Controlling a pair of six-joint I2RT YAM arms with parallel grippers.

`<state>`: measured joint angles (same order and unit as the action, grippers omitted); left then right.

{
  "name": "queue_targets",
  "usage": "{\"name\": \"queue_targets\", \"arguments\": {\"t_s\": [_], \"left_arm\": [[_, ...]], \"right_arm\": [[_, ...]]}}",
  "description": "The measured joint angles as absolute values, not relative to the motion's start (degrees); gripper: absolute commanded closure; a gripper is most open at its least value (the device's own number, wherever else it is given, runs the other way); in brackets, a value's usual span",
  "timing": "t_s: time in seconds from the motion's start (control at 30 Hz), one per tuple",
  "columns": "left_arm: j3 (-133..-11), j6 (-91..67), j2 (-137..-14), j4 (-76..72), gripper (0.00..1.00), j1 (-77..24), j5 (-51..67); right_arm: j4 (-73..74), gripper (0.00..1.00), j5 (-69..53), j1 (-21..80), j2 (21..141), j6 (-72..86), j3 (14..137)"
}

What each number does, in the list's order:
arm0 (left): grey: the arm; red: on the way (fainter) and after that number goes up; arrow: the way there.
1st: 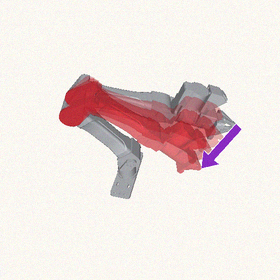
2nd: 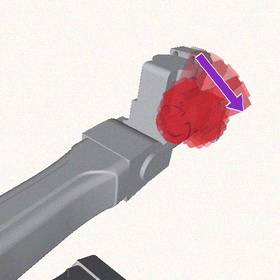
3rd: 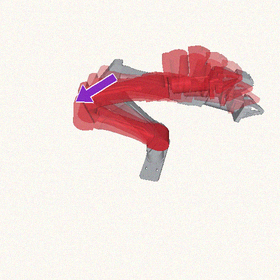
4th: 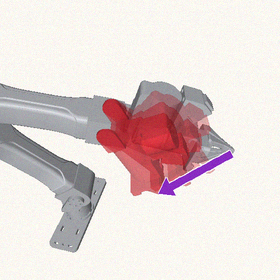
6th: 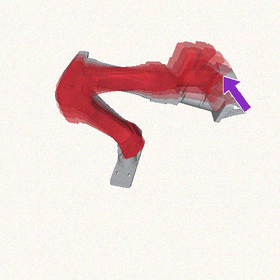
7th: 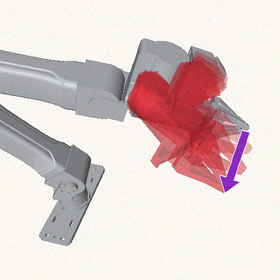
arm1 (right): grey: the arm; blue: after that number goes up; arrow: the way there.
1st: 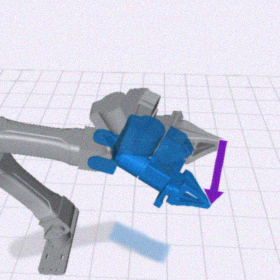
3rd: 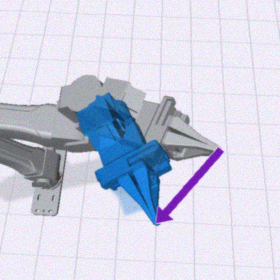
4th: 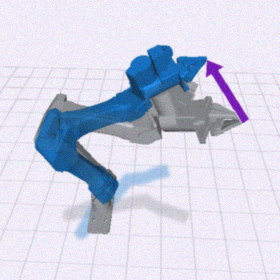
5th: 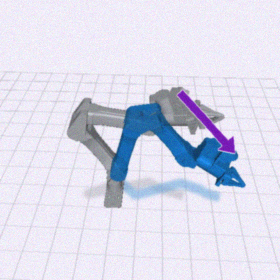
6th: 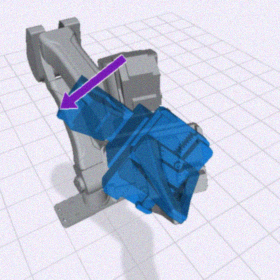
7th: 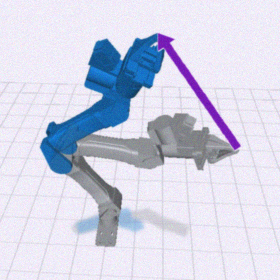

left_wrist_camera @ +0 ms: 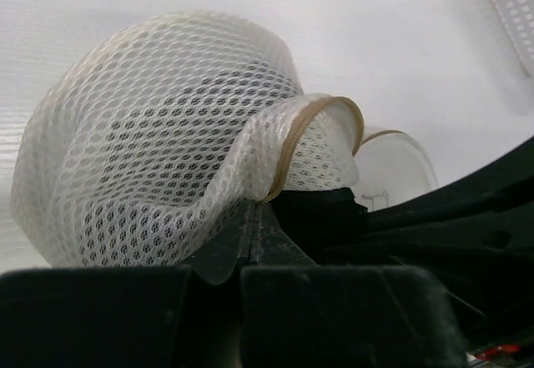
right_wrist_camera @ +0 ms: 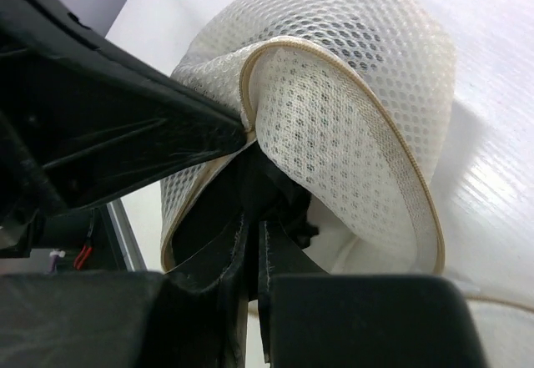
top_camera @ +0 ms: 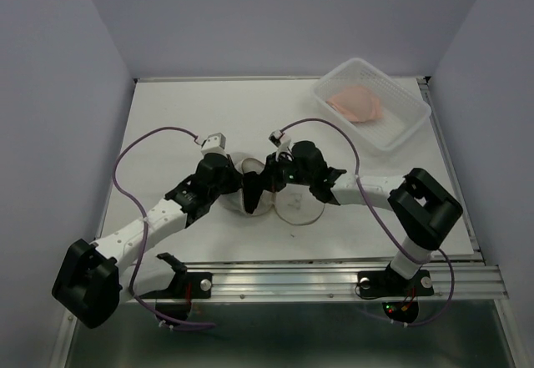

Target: Unzip the laundry bag and remove the bra

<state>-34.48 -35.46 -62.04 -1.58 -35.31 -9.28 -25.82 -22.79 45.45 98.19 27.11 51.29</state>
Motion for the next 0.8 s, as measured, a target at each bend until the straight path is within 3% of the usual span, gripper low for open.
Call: {"name": "queue_targets", "arguments": {"t_s": [0.8], "left_arm": [[-35.62, -36.03, -62.87, -0.45, 1.00, -27.81, -10.59]], "right_arm": [[-3.62, 0.99, -17.98, 45.45, 81.65, 20.10, 50.43]]}}
